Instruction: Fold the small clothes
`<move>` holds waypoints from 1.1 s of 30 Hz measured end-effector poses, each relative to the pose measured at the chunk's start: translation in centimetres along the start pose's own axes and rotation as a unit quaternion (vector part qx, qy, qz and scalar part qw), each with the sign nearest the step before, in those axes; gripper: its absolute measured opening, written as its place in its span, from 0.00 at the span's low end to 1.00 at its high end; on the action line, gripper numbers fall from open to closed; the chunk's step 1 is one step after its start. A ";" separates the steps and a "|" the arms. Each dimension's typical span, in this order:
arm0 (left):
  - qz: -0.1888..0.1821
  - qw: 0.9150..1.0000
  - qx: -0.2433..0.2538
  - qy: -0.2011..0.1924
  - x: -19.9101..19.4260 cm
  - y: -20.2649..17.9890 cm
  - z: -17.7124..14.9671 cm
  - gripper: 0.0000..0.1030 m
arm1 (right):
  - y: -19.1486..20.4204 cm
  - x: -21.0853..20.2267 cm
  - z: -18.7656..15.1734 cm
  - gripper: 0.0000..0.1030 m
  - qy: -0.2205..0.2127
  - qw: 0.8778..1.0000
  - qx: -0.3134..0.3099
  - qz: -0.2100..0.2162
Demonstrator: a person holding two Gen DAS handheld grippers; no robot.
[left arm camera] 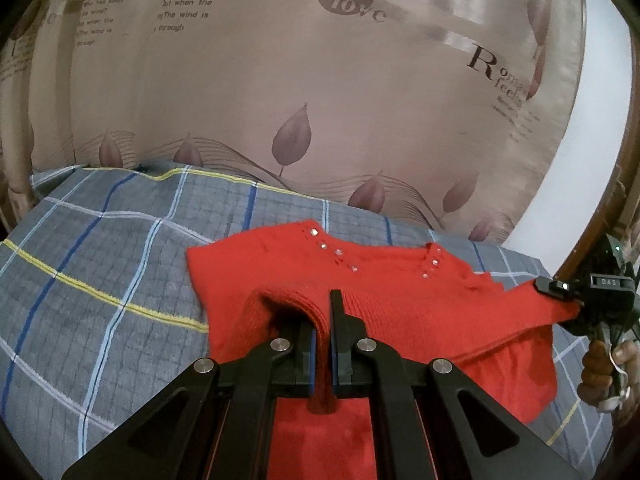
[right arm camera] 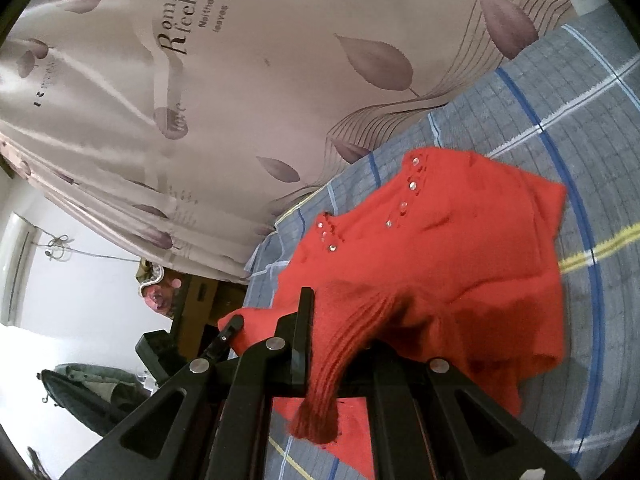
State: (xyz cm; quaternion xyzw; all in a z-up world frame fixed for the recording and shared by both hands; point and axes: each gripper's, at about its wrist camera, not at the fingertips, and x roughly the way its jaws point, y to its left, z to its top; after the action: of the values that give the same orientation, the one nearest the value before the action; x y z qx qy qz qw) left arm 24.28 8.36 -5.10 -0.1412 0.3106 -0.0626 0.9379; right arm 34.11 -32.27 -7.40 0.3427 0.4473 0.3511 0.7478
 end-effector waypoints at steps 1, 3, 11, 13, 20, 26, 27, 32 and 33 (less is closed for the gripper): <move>0.001 1.000 0.000 0.000 0.2 0.1 0.1 0.04 | -0.1 0.2 0.3 0.05 0.000 1.000 0.001 -0.002; 0.004 1.000 0.000 0.000 0.6 0.3 0.3 0.04 | -0.3 0.5 0.6 0.05 0.000 1.000 0.004 -0.004; 0.011 1.000 -0.005 0.005 2.0 1.2 0.9 0.04 | -1.1 1.8 1.4 0.05 0.007 1.000 0.009 -0.014; 0.012 1.000 -0.005 0.008 2.3 1.2 1.0 0.04 | -1.3 2.1 1.6 0.05 0.008 1.000 0.010 -0.017; 0.018 1.000 -0.003 0.018 3.5 1.4 1.2 0.04 | -2.2 2.6 2.0 0.05 0.011 1.000 0.017 -0.021; 0.023 0.999 -0.002 0.023 4.2 1.3 1.3 0.04 | -2.8 2.7 2.2 0.05 0.012 0.999 0.021 -0.024; 0.024 0.999 -0.001 0.024 4.3 1.3 1.3 0.05 | -2.9 2.7 2.2 0.05 0.012 0.999 0.021 -0.024; 0.027 0.999 -0.003 0.027 5.0 1.5 1.4 0.05 | -3.1 2.7 2.4 0.05 0.012 0.999 0.022 -0.024; 0.027 0.999 -0.003 0.028 5.2 1.6 1.3 0.05 | -3.1 2.7 2.3 0.05 0.013 0.999 0.022 -0.025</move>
State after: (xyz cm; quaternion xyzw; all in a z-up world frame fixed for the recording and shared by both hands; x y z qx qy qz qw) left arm 29.28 9.14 -7.49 -0.1334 0.3407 -0.0401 0.9298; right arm 37.89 -32.09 -10.28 0.3438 0.4728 0.3267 0.7427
